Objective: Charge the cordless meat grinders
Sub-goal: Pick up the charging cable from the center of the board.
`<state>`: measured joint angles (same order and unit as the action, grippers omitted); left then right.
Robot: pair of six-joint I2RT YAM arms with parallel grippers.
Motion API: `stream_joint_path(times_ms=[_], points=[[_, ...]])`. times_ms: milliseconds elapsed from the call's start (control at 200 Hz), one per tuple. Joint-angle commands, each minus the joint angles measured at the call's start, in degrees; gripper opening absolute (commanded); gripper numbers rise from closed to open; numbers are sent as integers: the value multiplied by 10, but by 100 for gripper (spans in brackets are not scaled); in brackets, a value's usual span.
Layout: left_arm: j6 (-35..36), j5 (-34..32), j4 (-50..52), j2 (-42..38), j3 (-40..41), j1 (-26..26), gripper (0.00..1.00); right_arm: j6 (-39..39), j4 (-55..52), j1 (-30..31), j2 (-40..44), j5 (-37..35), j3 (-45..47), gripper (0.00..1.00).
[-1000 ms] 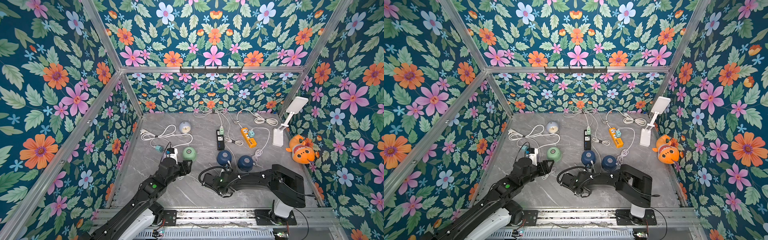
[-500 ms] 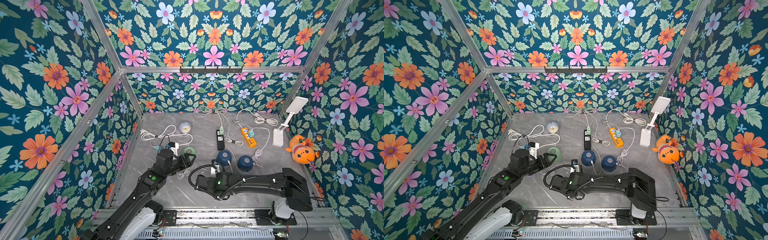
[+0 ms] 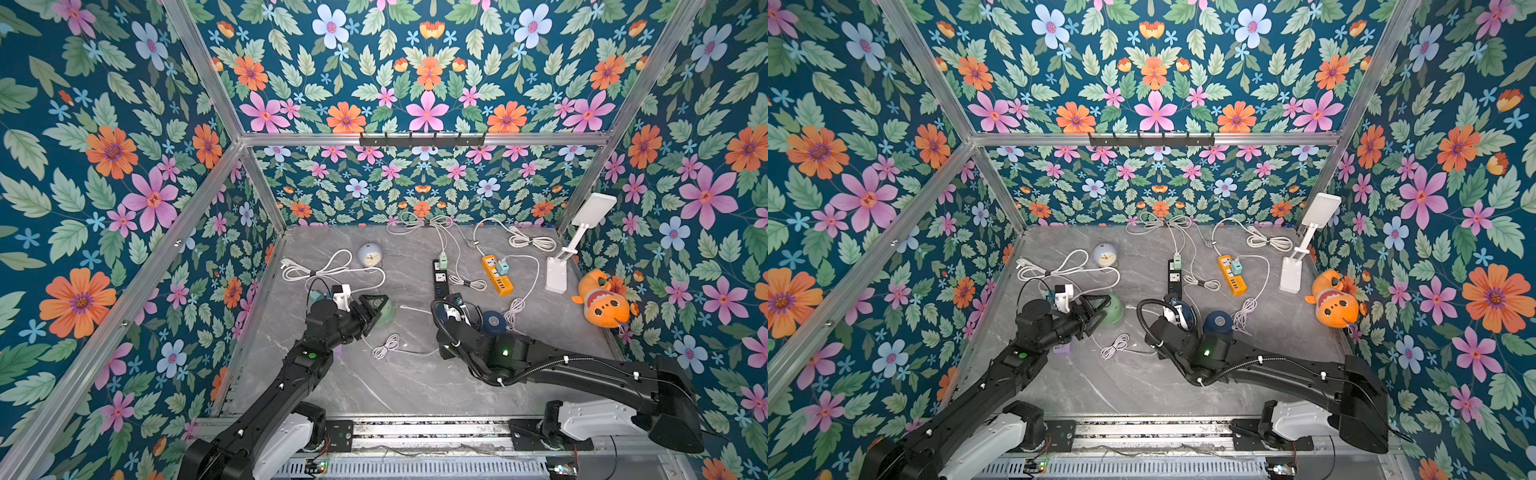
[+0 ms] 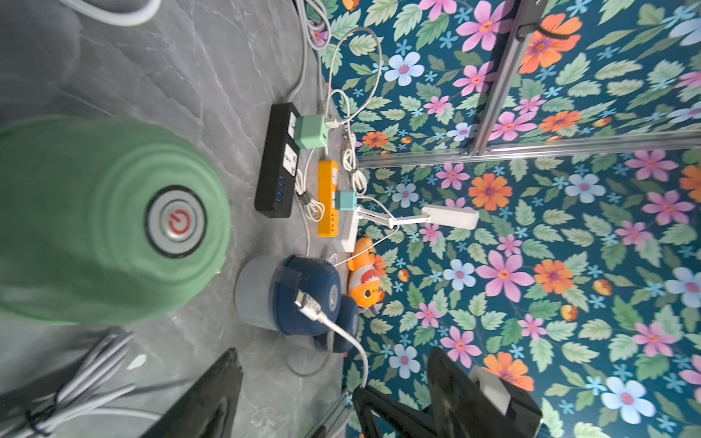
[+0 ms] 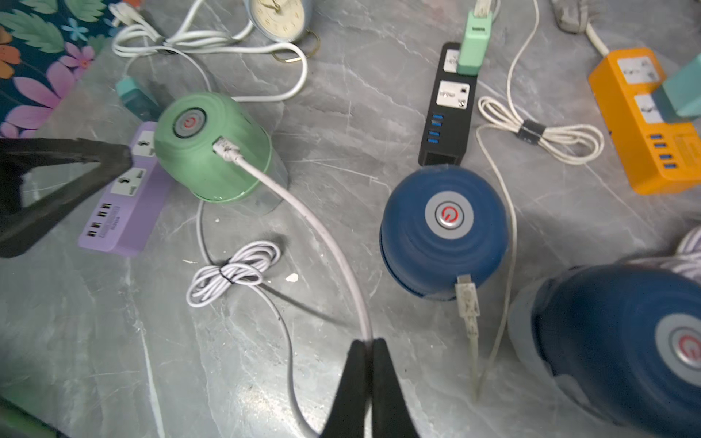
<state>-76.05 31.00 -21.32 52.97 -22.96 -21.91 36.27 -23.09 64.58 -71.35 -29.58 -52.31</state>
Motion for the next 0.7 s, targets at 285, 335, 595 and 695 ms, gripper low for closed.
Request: stream_joint_path(times_ms=[285,335,595,695], points=[[-92,5,-161,57,9,-10,60,-89,129,-16,8,50,21,0],[-92,1,-160,55,11,-11,58,-88,132,-16,7,51,22,0],[-57,-6,-87,40,10,-11,67,-85,129,-18,12,35,22,0],[-23,-29,-13,14,-4,-10,82,-81,124,-23,17,33,24,0]])
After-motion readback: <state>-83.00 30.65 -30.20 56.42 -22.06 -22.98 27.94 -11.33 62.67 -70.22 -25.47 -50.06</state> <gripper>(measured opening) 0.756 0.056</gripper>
